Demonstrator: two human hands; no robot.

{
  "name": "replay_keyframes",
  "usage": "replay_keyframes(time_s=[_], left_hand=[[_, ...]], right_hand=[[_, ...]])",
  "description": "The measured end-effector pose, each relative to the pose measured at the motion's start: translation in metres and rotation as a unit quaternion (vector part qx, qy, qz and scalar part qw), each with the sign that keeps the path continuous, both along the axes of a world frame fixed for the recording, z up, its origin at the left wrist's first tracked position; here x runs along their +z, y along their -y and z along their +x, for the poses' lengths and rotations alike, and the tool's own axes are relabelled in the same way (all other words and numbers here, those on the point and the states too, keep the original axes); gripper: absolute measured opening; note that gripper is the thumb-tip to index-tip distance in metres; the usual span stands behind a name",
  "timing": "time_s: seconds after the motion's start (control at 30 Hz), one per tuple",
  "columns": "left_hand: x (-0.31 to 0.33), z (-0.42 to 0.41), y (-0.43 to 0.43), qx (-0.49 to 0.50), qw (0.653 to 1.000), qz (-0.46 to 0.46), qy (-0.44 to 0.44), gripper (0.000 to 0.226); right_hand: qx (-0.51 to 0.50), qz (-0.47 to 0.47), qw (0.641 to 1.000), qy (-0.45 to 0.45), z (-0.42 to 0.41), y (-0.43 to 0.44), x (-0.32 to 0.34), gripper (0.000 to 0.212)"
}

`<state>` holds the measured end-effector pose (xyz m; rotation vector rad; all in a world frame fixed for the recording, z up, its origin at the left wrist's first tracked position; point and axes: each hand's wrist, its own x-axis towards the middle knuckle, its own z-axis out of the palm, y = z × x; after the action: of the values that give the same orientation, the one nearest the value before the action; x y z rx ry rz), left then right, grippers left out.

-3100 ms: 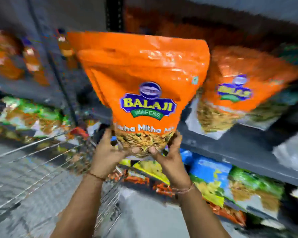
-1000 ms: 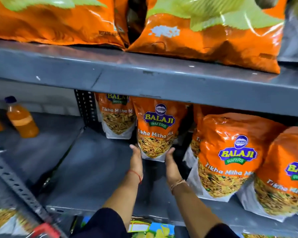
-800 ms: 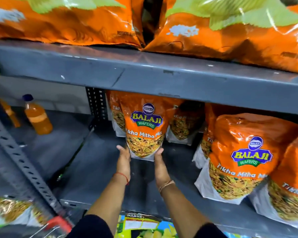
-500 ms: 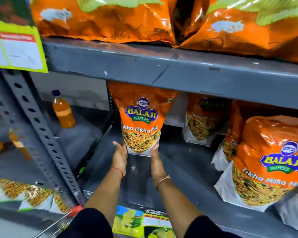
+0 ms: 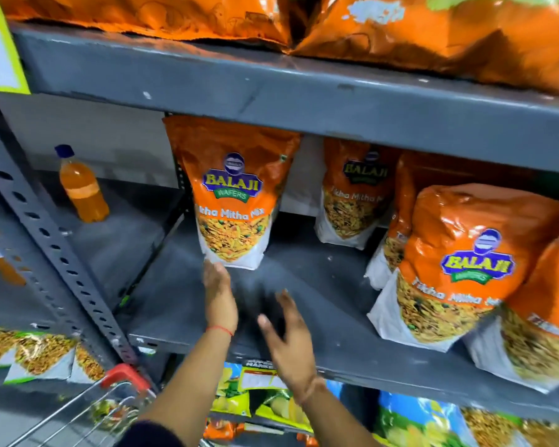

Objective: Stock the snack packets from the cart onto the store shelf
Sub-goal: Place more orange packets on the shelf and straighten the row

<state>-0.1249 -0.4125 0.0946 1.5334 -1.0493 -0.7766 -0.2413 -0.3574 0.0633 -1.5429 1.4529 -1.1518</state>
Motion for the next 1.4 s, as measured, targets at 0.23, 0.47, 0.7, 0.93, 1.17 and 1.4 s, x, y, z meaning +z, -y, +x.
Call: replay_keyframes(time_s=[0.23,0.47,0.7,0.93,1.17,1.4], left_hand=[[-0.024,-0.145,-0.075,-0.172,0.984,-0.054,0.011,0.072],[-0.010,-0.183,-0.032,-0.317,0.942,0.094,-0.061,0.097],[-0.005,-0.208,-0.034,-0.305,0.940,0.121,-0.096,0.065],[-0.012,-0.125,-0.040,-0.222,0.961,0.083,-0.141,0.049],[-0.015,-0.022,-0.049,-0.120,0.971,0.011,-0.208,0.041],[-0.022,0.026,-0.057,0.105,0.981,-0.048,-0.155,0.034]], right_hand=[[-0.309,-0.143,0.940,0.031,-0.136,-0.061,-0.013,0.042],[-0.303,-0.074,0.949,0.039,-0.196,-0.028,-0.009,0.051],[-0.237,-0.078,0.957,0.150,-0.217,-0.033,0.010,0.068],[-0.067,-0.019,0.995,0.066,-0.180,-0.013,0.012,0.063],[0.024,-0.001,0.999,0.045,-0.080,0.010,0.017,0.035],[0.094,0.028,0.991,0.093,0.015,0.027,0.009,0.049]])
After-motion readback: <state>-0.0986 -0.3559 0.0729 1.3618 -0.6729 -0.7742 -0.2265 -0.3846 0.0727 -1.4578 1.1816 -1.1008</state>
